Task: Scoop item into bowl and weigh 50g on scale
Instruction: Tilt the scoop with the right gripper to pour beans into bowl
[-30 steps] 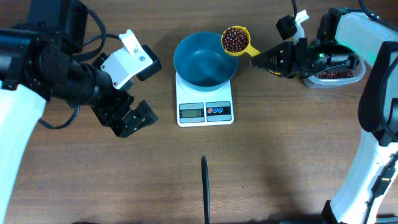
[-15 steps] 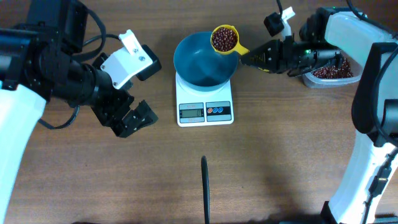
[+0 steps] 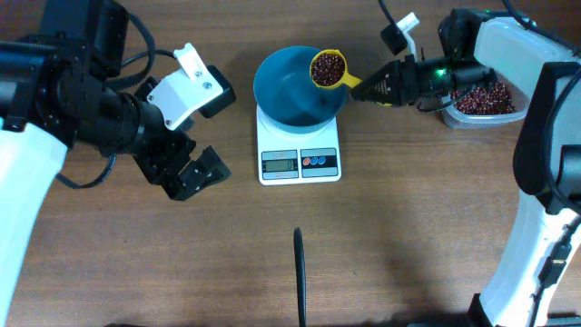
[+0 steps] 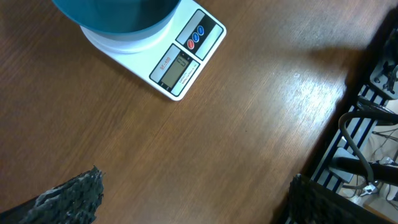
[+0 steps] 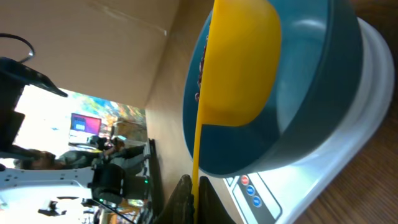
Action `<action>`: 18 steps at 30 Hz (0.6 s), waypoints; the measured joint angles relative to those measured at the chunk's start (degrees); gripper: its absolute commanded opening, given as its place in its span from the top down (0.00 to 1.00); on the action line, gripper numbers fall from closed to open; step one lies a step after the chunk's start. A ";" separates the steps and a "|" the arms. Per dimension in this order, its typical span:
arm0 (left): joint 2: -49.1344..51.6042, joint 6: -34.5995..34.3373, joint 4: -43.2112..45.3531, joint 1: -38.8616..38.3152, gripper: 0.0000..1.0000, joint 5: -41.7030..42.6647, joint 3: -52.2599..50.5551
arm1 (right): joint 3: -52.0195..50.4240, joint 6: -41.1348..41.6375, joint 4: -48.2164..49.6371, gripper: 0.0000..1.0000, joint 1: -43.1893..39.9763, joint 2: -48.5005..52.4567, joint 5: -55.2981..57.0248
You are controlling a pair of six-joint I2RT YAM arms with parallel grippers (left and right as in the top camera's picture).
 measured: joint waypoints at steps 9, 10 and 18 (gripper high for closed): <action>0.00 0.00 0.02 0.00 0.01 -0.02 0.00 | 6.88 0.07 -4.13 0.96 0.15 0.00 6.49; 0.00 0.00 0.00 0.00 0.01 -0.02 0.00 | 8.50 0.04 -5.11 0.96 0.59 0.00 8.79; 0.00 0.00 0.00 0.00 0.01 -0.02 0.00 | 13.38 0.02 -8.26 0.96 4.48 0.00 16.33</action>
